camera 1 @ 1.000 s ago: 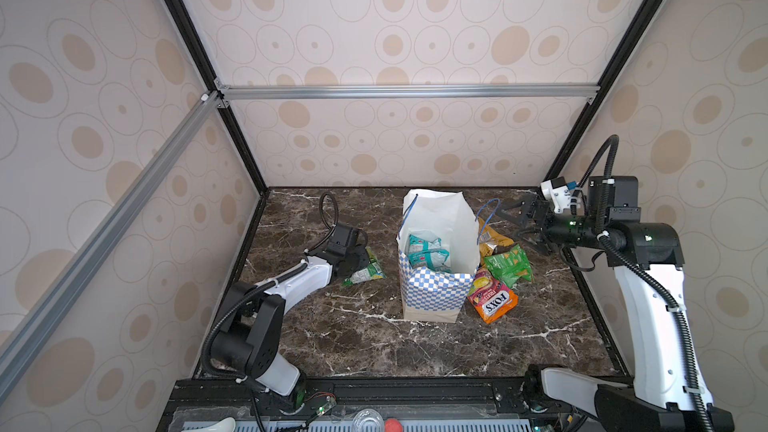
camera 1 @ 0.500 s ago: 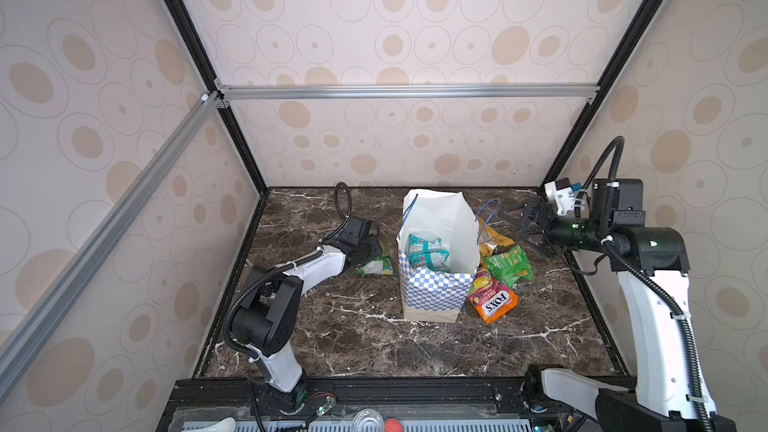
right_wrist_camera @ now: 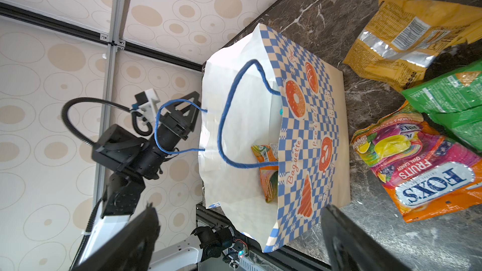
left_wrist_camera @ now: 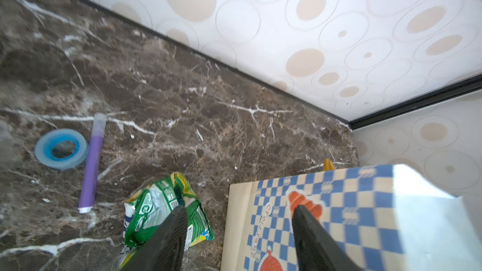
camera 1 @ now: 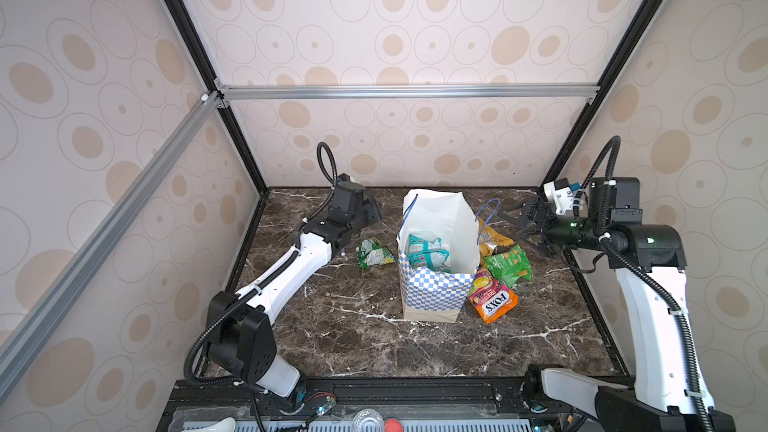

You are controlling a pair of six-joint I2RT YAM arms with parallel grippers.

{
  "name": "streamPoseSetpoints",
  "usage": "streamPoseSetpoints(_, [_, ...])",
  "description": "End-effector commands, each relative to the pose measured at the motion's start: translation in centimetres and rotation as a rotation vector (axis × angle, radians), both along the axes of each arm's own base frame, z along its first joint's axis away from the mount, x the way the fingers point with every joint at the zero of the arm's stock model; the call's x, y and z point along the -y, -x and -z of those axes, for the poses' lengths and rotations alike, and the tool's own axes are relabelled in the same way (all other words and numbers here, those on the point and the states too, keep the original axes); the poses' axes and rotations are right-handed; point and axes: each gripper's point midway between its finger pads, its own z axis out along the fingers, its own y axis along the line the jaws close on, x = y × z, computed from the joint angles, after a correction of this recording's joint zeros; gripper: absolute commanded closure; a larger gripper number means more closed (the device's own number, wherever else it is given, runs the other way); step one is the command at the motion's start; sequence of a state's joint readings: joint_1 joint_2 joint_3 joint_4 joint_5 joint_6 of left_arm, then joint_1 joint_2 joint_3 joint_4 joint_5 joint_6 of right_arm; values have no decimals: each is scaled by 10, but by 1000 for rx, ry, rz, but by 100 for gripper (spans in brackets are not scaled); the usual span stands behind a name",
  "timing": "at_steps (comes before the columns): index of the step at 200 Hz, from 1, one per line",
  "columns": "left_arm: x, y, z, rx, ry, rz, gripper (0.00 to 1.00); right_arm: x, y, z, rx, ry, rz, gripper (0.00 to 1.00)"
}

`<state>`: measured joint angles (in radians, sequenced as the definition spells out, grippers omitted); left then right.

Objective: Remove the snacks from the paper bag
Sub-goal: 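Carry the green chip packet beside the bag and release it with the left gripper, then move the left gripper back over the bag and reach down inside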

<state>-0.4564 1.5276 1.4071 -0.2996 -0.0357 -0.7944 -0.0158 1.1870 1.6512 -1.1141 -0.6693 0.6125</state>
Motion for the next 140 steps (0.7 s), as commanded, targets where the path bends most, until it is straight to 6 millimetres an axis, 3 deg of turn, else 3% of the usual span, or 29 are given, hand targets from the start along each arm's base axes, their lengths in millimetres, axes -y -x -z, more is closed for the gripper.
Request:
streamPoseSetpoints(1, [-6, 7, -59, 63, 8, -17, 31, -2, 1, -5, 13, 7, -12, 0])
streamPoseSetpoints(28, [10, 8, -127, 168, 37, 37, 30, -3, -1, -3, 8, 5, -15, 0])
streamPoseSetpoints(45, [35, 14, -169, 256, 25, 134, 20, -3, -2, -2, 5, 6, -15, 0])
streamPoseSetpoints(77, [86, 30, -222, 355, 75, 239, 19, -3, -3, -1, -1, 6, -18, 0])
streamPoseSetpoints(106, [122, 50, -238, 390, 84, 273, 18, -2, -2, 1, -7, 17, -15, 0])
streamPoseSetpoints(140, [163, 69, -218, 362, 43, 337, 15, -2, -1, 4, -17, 23, -15, 0])
